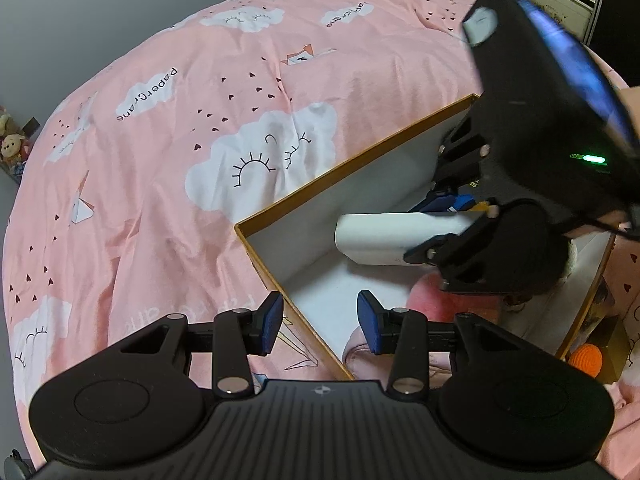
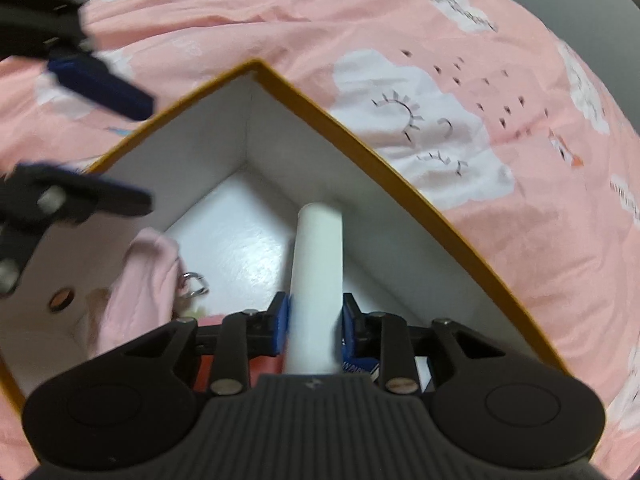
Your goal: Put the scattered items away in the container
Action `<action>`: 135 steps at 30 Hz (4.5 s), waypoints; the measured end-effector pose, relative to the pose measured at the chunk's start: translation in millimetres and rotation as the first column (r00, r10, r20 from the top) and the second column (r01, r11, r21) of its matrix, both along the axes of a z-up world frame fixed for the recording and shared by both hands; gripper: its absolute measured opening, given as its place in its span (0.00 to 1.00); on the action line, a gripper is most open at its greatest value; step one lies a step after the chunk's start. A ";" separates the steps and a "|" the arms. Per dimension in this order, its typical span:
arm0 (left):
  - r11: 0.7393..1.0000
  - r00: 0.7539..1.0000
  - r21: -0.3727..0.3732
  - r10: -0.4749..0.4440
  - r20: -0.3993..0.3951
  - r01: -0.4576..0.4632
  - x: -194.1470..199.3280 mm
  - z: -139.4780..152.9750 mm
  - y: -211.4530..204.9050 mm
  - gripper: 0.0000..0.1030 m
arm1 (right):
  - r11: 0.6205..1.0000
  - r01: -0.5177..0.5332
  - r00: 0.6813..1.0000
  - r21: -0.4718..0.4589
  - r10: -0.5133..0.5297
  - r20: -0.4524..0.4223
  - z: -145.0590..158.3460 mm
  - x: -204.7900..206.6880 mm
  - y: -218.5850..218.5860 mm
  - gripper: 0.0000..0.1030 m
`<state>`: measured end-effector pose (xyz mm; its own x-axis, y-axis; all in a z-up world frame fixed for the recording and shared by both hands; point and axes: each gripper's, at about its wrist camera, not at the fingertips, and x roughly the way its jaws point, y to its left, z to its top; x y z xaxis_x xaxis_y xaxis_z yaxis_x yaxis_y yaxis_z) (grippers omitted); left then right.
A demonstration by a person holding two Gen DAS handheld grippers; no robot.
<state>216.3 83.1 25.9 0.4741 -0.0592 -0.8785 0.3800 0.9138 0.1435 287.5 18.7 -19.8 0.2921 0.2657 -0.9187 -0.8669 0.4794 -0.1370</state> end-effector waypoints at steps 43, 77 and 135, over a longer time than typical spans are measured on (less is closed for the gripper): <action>1.000 1.000 0.026 0.012 -0.021 -0.011 10.0 -7.7 -0.8 0.47 | 0.785 -0.606 0.742 -0.126 0.616 0.264 -29.2 -6.9 11.3 0.31; 0.998 0.997 0.057 -0.042 0.068 0.038 -37.5 22.8 -31.5 0.47 | 0.907 -0.415 0.810 -0.077 0.407 0.422 25.5 -39.5 -39.6 0.17; 0.986 0.991 -0.148 -0.087 -0.099 0.072 -240.7 -83.9 -88.2 0.60 | 0.810 0.540 0.838 0.231 -0.544 -0.052 -59.3 -227.8 -210.5 0.62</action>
<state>-24.5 -5.1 -57.9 0.3690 -0.2224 -0.9024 0.4582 0.8883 -0.0316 59.7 -191.8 -79.1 0.4648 0.2595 -0.8466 -0.4558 0.8898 0.0225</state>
